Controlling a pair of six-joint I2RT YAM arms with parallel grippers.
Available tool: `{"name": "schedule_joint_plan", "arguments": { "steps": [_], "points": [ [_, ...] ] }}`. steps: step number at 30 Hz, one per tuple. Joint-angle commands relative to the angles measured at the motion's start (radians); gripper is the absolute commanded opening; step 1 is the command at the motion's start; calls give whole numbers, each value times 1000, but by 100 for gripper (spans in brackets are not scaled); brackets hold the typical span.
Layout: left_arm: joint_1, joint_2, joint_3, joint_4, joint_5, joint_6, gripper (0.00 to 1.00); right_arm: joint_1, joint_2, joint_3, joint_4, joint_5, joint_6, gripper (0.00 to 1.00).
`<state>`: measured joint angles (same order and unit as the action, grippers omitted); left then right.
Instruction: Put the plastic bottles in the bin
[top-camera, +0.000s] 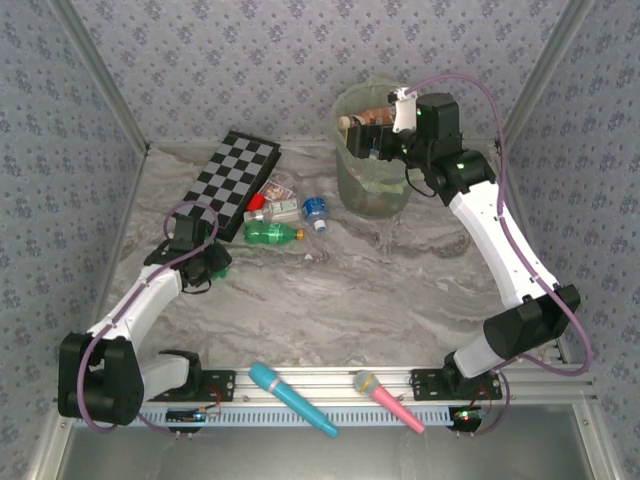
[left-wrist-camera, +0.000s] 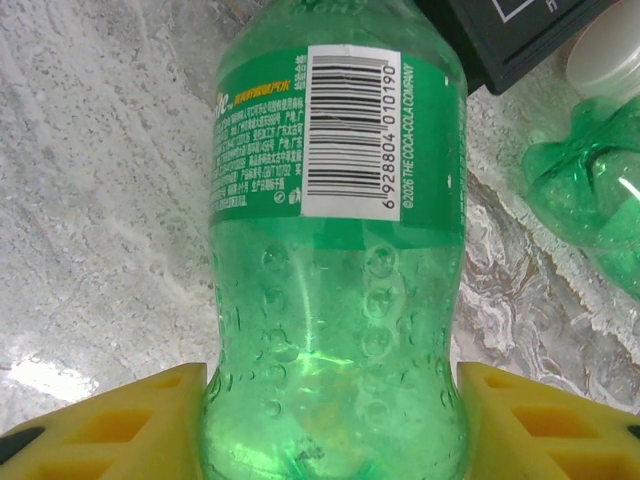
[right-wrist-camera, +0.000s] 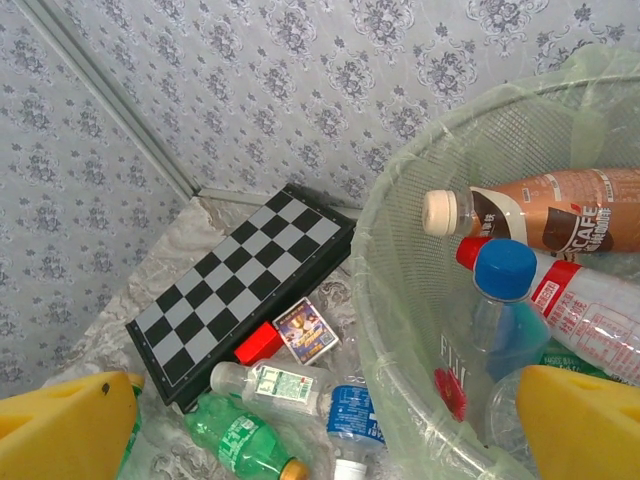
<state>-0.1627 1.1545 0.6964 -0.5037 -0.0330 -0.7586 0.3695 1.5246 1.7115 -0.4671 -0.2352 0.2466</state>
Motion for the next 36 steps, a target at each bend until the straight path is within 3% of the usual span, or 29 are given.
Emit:
{"name": "schedule_joint_plan", "arguments": {
  "steps": [1,7,14,19,26,36],
  "points": [
    [7,-55,46,-33,25,28,56,10,-28,-15,17,-8,1,100],
    [-36,-136,129,-30,41,79,57,16,-13,-7,33,-43,42,100],
    [-238,-119,294,4,-27,205,56,-14,22,34,73,-206,131,99],
    [-400,-61,421,13,-118,286,57,-6,63,76,76,-357,161,85],
    [-582,76,608,-8,-204,401,57,20,163,221,-69,-461,156,70],
    [-684,140,697,37,-243,441,57,40,226,234,-66,-522,261,65]
  ]
}}
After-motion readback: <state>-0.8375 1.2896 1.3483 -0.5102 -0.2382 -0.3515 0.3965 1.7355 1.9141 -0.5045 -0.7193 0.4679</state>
